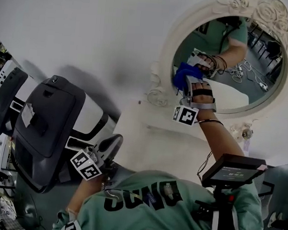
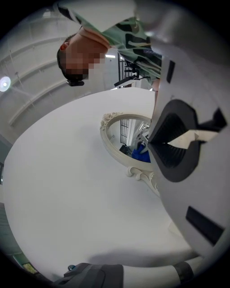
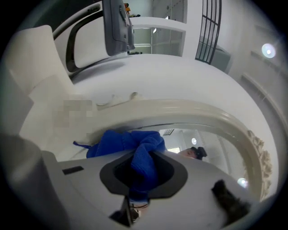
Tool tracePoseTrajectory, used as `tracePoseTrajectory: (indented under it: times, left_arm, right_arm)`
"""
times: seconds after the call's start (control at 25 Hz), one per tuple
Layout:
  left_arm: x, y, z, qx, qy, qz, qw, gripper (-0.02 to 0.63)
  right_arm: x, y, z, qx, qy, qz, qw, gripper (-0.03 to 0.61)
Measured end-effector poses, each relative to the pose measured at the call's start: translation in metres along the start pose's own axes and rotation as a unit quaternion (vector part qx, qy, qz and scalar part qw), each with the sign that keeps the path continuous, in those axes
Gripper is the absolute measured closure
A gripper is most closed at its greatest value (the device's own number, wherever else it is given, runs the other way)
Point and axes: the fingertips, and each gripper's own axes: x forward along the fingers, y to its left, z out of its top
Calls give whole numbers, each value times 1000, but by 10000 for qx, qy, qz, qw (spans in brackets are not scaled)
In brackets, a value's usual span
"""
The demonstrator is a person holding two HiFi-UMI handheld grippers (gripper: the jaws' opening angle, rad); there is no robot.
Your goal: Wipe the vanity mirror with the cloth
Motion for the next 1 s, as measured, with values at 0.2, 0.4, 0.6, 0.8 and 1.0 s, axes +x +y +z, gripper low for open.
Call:
tracePoseTrajectory:
  times: [0.2, 0.4, 0.6, 0.8, 1.0]
  left_arm:
    - [-1, 10, -18, -40, 307, 115, 9995, 603]
    - [9, 18, -27, 67, 529, 74, 9986, 603]
    - [21, 6, -18, 246, 465, -132, 9985, 604]
    - [32, -6, 5, 498, 202, -359, 9979, 603]
    - [34, -16, 22, 649, -104, -454, 9968, 603]
  right_arm:
    - [-4, 116, -8, -7, 147, 843, 9963, 531]
    - [-3, 119, -9, 315, 144, 961, 9948, 531]
    - [-10, 124, -2, 645, 36, 1503, 9865, 529]
    - [-24, 48, 1, 638, -266, 1044, 9921, 529]
    - [-28, -116, -9, 766, -399, -382, 9955, 529]
